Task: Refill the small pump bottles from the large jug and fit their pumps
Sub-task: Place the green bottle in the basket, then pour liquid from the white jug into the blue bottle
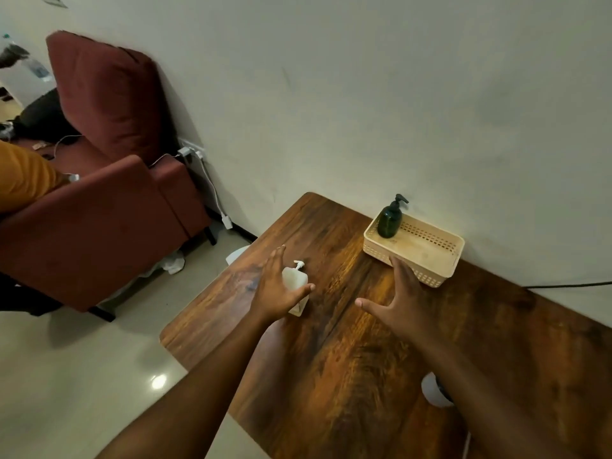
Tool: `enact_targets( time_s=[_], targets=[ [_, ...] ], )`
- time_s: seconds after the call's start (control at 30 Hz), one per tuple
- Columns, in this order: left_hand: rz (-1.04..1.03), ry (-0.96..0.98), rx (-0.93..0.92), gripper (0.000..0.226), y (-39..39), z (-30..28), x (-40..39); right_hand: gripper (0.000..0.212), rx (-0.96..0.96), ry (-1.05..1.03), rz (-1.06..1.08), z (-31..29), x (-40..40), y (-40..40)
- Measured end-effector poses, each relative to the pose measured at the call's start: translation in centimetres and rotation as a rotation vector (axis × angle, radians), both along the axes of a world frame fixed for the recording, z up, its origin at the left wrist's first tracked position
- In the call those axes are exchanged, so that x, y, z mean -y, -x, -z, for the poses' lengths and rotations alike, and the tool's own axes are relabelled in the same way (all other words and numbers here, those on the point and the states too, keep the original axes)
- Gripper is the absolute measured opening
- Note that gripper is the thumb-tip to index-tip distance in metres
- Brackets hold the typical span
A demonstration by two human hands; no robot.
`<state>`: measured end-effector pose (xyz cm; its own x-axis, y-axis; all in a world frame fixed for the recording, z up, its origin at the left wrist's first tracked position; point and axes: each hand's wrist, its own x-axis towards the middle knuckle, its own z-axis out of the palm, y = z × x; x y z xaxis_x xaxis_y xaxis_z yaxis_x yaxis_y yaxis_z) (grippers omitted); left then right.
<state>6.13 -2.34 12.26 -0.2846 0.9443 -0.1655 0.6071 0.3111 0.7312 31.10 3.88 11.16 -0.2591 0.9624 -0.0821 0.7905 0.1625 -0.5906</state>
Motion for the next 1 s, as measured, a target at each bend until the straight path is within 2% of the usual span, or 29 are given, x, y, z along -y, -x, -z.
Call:
enact_targets(
  time_s=[0.23, 0.37, 0.43, 0.5, 0.63, 0.87, 1.0],
  targets=[
    [-0.189, -0.02, 0.227, 0.104, 1.5, 8.2, -1.8, 0.121, -0.024, 0.062, 0.009, 2.4, -1.2, 1.5],
    [-0.299, -0.07, 0.268, 0.111, 1.4, 12.0, -2.9, 0.121, -0.038, 0.097, 0.025, 3.9, -2.3, 3.0],
    [-0.362, -0.105, 0.303, 0.105, 1.2, 13.2, -3.0, 0.121, -0.03, 0.093, 0.03, 4.4, -2.8, 3.7],
    [-0.397, -0.134, 0.334, 0.087, 1.0, 14.1, -2.7, 0.121, -0.019, 0.091, 0.039, 4.8, -3.2, 4.1],
    [-0.396, -0.2, 0.331, 0.064, 0.4, 14.5, -2.7, 0.12, -0.015, 0.116, 0.046, 5.0, -3.5, 4.4],
    [-0.283, -0.24, 0.327, 0.073, -3.0, 12.3, -3.3, 0.118, -0.099, 0.128, 0.098, 3.3, -2.8, 1.1],
    [-0.16, -0.233, 0.292, 0.064, -6.6, 10.1, -3.2, 0.117, -0.104, 0.149, 0.128, 1.8, -1.4, -2.9]
  ],
)
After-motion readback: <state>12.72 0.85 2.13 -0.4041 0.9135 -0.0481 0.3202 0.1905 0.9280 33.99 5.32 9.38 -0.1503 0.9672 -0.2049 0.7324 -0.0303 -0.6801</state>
